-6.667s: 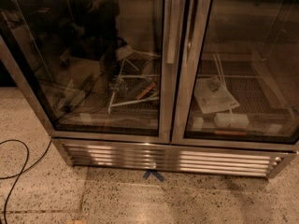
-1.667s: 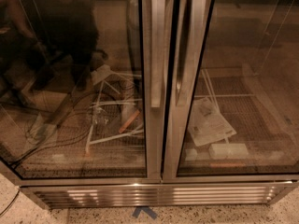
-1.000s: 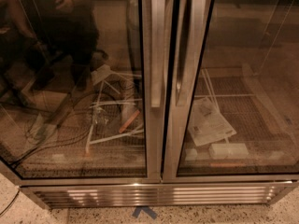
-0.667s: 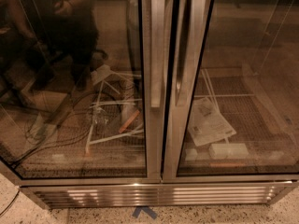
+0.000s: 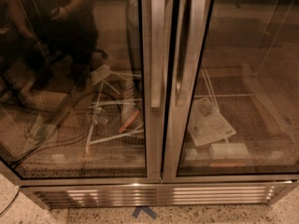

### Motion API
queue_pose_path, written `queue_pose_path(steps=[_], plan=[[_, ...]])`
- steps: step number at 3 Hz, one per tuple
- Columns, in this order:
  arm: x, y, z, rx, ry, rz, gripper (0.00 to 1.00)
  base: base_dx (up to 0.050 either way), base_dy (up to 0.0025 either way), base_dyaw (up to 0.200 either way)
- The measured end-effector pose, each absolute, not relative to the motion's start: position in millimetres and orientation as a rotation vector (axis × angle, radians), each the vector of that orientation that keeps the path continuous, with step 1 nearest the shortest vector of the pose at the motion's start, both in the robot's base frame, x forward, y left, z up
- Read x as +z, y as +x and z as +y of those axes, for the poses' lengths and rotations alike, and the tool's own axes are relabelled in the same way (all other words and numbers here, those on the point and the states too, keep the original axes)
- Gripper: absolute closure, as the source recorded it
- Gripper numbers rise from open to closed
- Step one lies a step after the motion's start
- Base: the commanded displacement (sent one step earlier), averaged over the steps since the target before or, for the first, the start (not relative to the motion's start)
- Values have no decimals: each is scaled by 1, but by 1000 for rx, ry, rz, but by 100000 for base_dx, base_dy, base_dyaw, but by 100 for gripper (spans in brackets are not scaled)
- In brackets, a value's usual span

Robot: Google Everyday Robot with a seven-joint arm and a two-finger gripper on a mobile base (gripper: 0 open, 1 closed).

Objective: Open top drawer

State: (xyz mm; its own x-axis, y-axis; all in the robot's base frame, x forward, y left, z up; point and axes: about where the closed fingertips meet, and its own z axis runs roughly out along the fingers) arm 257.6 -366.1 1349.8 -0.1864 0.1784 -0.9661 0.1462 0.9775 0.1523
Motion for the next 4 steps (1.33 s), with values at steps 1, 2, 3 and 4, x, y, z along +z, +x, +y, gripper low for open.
queue_pose_path(steps=[1,2,3,4], plan=[[1328,252,-345,83,229,1816,0,0,0,0],[1287,235,-305,168,249,1830,0,0,0,0],[1287,235,-305,168,249,1830,0,0,0,0],[1286,235,-304,168,248,1830,0,0,0,0]])
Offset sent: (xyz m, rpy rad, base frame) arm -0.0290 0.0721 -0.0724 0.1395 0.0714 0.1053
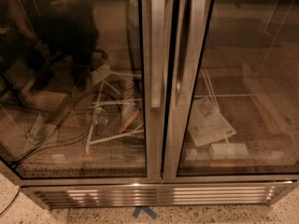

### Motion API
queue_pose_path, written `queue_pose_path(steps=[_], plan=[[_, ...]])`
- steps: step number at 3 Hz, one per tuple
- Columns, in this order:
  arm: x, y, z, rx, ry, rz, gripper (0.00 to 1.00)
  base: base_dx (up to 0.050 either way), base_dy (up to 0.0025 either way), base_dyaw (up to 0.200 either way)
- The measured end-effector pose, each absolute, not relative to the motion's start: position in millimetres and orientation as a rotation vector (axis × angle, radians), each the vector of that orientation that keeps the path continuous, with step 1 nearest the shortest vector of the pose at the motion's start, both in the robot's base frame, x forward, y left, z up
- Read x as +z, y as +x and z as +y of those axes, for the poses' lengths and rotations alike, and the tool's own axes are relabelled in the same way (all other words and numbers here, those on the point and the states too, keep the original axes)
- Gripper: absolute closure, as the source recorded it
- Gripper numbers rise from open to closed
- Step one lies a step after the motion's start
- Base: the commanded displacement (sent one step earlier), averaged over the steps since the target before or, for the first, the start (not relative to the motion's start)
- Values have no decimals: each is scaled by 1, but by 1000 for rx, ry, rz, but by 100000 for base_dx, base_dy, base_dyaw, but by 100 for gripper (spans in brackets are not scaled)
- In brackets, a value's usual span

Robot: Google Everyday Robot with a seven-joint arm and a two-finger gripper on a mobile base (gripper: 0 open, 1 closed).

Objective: Open top drawer

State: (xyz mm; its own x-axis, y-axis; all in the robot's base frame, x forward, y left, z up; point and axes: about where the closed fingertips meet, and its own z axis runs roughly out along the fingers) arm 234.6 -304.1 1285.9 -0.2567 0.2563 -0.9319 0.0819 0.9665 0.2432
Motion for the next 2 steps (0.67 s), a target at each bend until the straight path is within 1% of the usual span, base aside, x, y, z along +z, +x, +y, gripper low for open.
queue_pose_path(steps=[2], plan=[[1286,235,-304,168,248,1830,0,0,0,0]])
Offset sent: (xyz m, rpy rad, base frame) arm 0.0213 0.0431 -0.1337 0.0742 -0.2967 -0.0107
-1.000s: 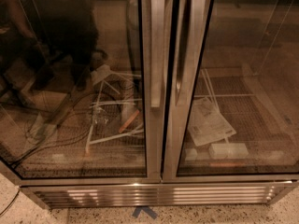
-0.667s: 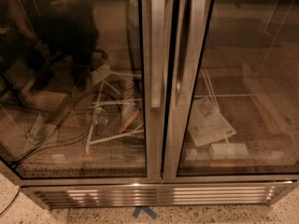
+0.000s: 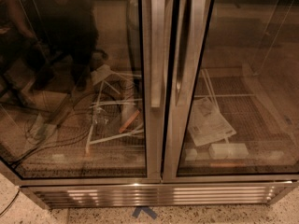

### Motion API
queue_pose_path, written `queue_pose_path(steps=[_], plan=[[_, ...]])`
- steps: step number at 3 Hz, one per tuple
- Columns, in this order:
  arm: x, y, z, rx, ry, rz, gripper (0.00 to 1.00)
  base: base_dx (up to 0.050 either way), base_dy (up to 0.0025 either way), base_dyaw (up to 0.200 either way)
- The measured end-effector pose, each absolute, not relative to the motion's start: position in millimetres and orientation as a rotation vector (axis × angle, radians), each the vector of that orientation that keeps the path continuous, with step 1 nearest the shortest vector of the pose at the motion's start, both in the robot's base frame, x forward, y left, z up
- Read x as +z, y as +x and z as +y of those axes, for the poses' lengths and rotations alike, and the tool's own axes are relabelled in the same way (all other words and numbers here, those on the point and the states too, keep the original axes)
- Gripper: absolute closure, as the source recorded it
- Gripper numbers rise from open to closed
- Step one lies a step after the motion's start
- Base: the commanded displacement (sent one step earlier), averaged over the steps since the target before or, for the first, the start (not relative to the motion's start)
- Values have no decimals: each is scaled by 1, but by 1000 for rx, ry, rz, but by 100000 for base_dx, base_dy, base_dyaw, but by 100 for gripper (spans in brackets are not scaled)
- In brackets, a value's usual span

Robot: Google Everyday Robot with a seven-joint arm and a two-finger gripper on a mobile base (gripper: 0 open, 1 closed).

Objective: Open top drawer

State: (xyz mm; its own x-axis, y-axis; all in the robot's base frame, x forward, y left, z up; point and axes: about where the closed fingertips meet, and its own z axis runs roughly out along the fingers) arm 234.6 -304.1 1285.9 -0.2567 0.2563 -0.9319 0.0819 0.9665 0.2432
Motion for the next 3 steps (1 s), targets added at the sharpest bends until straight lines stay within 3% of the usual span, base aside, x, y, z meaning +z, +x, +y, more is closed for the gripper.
queue_pose_path(steps=[3], plan=[[1286,235,-304,168,248,1830,0,0,0,0]])
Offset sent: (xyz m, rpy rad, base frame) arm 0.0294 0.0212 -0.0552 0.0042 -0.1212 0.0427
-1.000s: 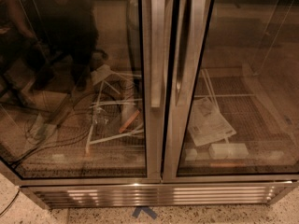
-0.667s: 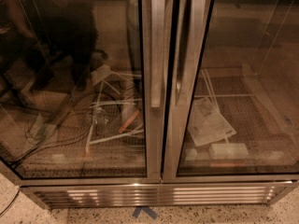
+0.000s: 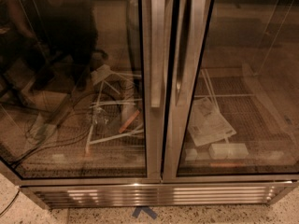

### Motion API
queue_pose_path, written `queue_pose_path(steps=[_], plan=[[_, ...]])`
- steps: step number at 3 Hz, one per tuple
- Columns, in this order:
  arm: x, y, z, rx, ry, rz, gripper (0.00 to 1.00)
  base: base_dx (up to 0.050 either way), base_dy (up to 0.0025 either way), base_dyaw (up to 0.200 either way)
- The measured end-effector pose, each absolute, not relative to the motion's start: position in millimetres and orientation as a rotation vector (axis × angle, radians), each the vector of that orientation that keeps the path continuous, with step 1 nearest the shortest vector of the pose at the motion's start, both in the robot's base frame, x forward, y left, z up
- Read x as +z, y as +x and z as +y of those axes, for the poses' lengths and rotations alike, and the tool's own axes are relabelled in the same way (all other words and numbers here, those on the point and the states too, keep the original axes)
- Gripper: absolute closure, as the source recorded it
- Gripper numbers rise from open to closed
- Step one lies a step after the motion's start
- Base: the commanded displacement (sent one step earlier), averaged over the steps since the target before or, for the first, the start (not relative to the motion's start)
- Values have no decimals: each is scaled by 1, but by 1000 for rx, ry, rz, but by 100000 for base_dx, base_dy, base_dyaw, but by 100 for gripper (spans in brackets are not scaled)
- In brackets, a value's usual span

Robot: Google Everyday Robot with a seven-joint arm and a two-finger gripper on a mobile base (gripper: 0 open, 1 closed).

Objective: Open top drawer

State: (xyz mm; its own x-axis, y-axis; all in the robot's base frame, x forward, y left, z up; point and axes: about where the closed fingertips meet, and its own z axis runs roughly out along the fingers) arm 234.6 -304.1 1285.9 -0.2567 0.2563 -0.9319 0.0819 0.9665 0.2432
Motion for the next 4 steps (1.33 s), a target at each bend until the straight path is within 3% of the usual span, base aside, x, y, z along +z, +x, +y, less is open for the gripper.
queue_pose_path(steps=[4], plan=[[1290,286,-286,177,186,1914,0,0,0,0]])
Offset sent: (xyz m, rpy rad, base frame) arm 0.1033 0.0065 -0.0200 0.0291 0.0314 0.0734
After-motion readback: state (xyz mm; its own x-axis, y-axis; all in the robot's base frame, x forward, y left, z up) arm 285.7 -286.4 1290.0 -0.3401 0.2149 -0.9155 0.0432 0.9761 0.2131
